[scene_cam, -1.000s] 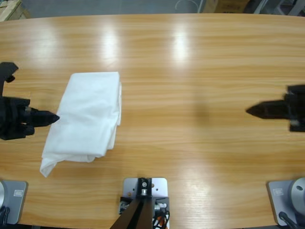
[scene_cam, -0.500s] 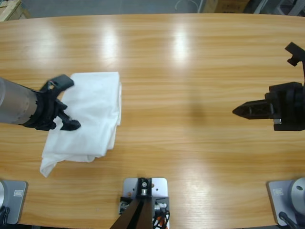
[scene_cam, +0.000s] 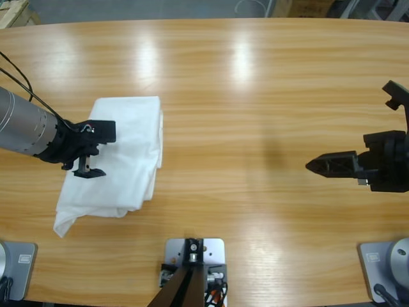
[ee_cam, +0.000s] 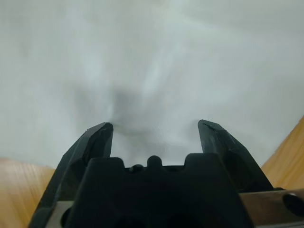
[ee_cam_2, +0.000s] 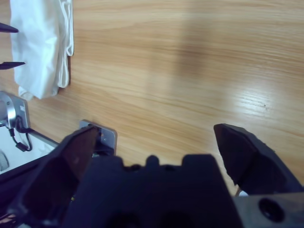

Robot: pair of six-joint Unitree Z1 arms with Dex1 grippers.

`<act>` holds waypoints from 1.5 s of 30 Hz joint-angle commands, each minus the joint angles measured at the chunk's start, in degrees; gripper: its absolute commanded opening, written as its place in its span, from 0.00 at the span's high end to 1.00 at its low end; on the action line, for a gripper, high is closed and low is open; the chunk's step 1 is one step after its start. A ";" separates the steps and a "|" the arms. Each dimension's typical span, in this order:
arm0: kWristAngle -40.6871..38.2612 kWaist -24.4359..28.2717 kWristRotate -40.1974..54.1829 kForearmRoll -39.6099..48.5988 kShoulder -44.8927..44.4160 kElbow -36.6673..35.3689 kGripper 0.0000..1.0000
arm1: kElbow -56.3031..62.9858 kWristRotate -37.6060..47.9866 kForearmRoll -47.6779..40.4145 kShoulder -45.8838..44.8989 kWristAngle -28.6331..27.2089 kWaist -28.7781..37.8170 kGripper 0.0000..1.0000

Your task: Fold clothes

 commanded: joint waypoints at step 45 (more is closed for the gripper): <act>-5.78 -6.77 -64.10 -17.26 -9.13 8.15 1.00 | -14.37 -9.59 -14.48 25.29 20.73 -6.24 1.00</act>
